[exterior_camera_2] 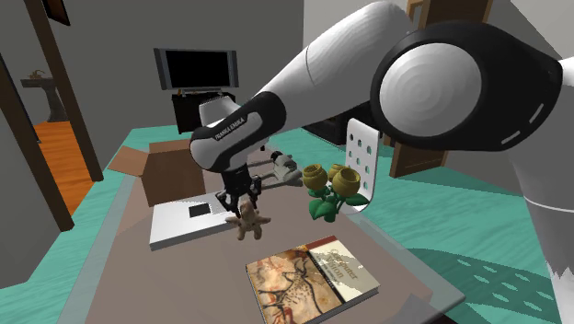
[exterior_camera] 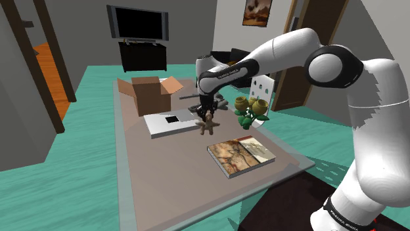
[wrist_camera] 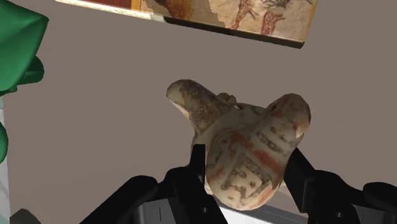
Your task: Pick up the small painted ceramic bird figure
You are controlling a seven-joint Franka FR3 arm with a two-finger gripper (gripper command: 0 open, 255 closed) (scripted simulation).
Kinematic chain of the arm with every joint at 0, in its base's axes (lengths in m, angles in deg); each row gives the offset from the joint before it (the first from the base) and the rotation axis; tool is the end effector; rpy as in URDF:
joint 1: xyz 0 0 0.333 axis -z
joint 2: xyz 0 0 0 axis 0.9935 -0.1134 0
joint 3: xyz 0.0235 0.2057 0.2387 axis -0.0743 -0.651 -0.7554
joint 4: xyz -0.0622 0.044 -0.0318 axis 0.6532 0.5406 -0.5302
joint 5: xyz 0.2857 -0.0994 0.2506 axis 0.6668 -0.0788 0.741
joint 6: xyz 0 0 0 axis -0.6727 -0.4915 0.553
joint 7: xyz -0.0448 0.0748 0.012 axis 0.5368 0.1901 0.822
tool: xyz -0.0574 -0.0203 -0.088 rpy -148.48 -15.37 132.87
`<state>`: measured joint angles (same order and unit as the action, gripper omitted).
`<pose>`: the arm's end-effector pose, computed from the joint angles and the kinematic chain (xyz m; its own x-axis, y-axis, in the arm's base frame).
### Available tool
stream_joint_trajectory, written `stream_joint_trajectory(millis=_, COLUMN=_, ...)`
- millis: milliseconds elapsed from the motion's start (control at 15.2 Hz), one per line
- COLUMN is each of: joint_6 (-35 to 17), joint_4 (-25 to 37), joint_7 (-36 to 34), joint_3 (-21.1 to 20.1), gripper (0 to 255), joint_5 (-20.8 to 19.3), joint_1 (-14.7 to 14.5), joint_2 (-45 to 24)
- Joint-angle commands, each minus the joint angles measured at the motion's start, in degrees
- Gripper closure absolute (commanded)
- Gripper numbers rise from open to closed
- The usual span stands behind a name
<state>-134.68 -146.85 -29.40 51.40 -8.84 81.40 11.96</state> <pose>0.6818 0.0401 0.3404 0.9955 -0.0936 -0.0112 -0.0903 -0.9813 0.1701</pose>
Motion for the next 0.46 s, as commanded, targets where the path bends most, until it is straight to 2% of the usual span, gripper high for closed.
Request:
stream_joint_trajectory(millis=0, joint_6=1.29, joint_4=0.55, joint_7=0.19, joint_3=-0.07, gripper=255, joint_5=0.13, joint_1=-0.04, joint_2=0.78)
stream_joint_trajectory(millis=396, joint_6=3.89, joint_4=2.07, joint_7=0.67, joint_3=-0.16, gripper=255, joint_5=0.39, joint_1=-0.05, joint_2=1.90)
